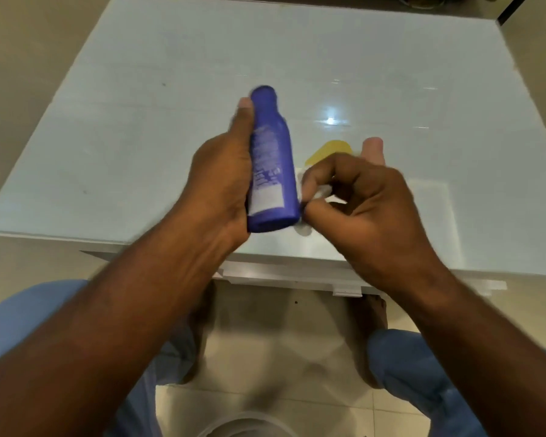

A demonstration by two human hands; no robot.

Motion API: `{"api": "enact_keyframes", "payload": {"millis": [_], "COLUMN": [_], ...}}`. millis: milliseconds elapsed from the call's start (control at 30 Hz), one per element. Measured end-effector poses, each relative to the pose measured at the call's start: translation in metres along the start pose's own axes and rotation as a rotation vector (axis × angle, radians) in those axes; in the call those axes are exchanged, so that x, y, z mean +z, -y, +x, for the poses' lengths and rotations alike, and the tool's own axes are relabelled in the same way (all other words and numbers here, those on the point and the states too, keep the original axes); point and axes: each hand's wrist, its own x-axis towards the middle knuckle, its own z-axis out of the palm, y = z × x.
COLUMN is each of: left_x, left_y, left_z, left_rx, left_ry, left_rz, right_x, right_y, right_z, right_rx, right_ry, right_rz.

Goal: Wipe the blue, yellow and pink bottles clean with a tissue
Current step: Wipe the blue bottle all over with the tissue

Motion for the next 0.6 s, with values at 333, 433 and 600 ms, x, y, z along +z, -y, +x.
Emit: {"api": "enact_keyframes", "payload": {"millis": [333, 433, 600], "left_x": [0.008, 0.006, -0.002], "left_y": [0.006, 0.005, -0.001], "left_z": [-0.017, -0.012, -0.001], "left_rx": [0.081, 0.066, 0.081], "left_ry": [0.191, 0.095, -0.006], "left_rz": [0.432, 0.352, 0.335], "right_x": [-0.014, -0.008, -0.006], "right_y": [0.000, -0.001, 0.006], "right_z": [0.015, 0.008, 0.000], "right_rx": [0.104, 0.070, 0.072], "right_ry": [-0.373, -0.192, 0.091], "right_rz": [0.129, 0.084, -0.004]}}
